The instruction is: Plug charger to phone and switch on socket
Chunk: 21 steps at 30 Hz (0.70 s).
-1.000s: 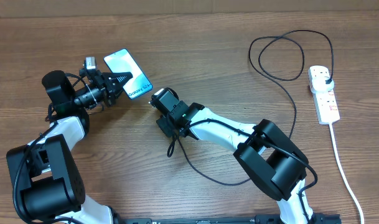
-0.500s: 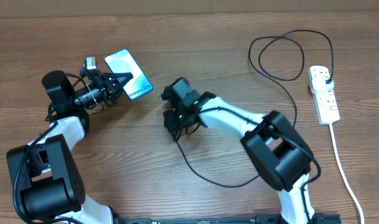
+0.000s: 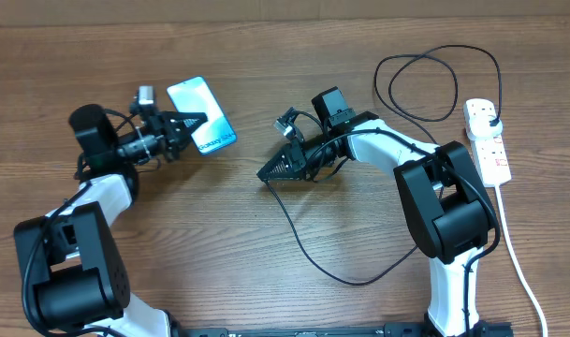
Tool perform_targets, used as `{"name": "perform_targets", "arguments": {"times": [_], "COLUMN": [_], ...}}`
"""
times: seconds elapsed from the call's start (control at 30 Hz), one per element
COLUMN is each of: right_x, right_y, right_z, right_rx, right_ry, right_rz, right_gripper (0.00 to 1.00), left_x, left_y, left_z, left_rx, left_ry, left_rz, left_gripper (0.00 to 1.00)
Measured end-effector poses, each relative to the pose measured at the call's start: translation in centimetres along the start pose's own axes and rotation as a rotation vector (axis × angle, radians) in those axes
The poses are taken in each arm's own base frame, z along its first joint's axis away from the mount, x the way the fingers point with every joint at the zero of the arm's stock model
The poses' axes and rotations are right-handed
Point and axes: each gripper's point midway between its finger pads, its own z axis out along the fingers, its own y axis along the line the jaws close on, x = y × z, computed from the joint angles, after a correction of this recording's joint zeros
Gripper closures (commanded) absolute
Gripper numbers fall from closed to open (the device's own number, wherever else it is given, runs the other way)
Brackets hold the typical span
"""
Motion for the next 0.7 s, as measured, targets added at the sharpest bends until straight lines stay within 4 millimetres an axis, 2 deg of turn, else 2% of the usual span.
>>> {"name": "perform_targets", "arguments": {"times": [0.1, 0.23, 0.4, 0.5, 0.7], "right_x": [0.5, 0.7, 0.7, 0.2, 0.3], "right_y": [1.8, 2.6, 3.5, 4.8, 7.8], "right_z": [-0.1, -0.2, -0.6, -1.9, -6.7], "right_rx": [-0.103, -0.154, -0.177, -0.172, -0.095], "right_ry": [0.025, 0.034, 0.03, 0.002, -0.092], "right_rz": [-0.036, -0.053, -0.076, -0.102, -0.117], "right_gripper": [0.96, 0.96, 0.96, 0.96, 0.96], "left_x": [1.4, 2.6, 2.8, 2.3, 1.6], "left_y": [-0.2, -0.2, -0.4, -1.4, -5.0], "left_z": [1.7, 3.2, 4.3, 4.4, 4.5], "left_rx": [0.001, -0.004, -0.013, 0.011, 0.1], "left_ry": [0.056, 0.095, 0.086, 0.064, 0.03], "left_rz": [0.005, 0.0, -0.032, -0.002, 0.088], "left_gripper": [0.96, 0.96, 0.96, 0.96, 0.96]}}
